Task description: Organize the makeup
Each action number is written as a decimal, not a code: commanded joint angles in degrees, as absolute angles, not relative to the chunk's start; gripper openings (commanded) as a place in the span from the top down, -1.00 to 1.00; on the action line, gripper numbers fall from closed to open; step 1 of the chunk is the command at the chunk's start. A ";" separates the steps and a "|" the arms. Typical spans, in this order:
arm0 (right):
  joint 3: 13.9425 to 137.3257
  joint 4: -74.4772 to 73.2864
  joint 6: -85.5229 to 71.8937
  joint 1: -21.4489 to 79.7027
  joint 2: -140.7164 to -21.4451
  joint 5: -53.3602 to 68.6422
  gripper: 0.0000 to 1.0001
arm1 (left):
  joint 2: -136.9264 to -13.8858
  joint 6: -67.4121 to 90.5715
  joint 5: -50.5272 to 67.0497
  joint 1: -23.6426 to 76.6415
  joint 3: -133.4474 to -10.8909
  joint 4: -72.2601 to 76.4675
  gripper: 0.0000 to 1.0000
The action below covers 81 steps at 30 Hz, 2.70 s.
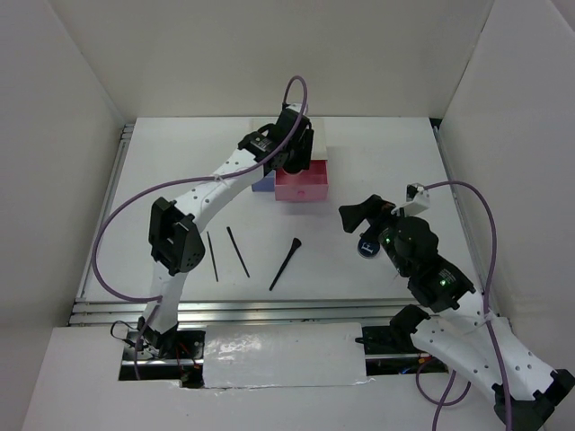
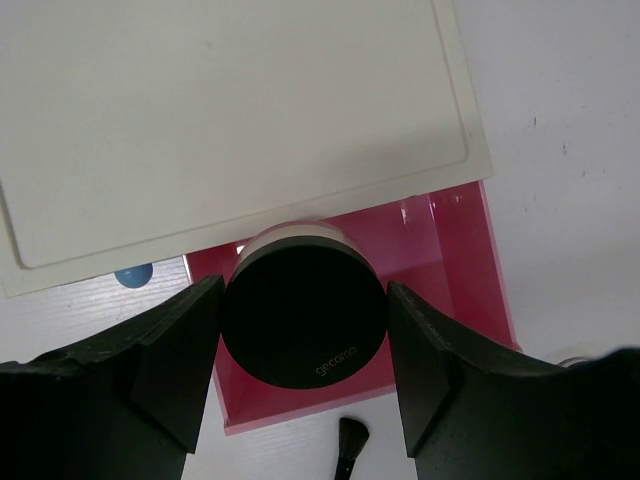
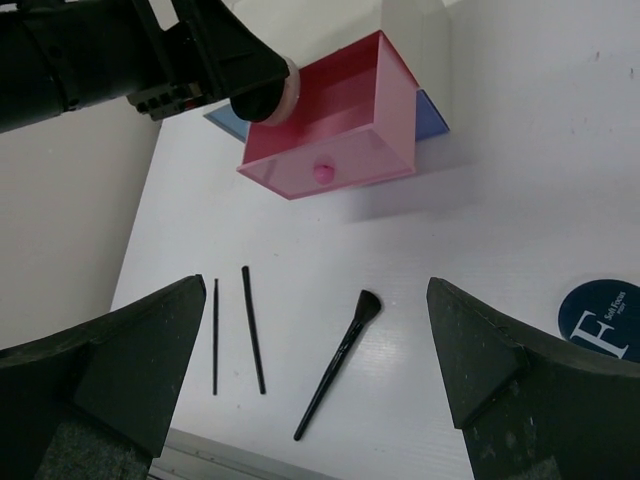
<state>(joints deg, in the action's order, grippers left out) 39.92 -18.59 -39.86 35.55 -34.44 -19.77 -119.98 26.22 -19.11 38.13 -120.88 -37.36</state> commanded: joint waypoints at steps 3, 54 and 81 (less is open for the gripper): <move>38.50 -18.63 -38.50 35.16 -33.57 -20.57 -1.00 | -119.62 25.05 -20.39 38.93 -122.26 -36.91 0.87; 36.29 -26.19 -46.32 18.90 -64.68 -20.83 -1.00 | -70.94 43.68 -34.28 40.16 -77.28 -47.71 -0.99; 43.94 -28.30 -42.80 15.20 -80.42 -14.77 -0.03 | -53.88 39.99 -32.52 40.34 -65.30 -52.38 -0.99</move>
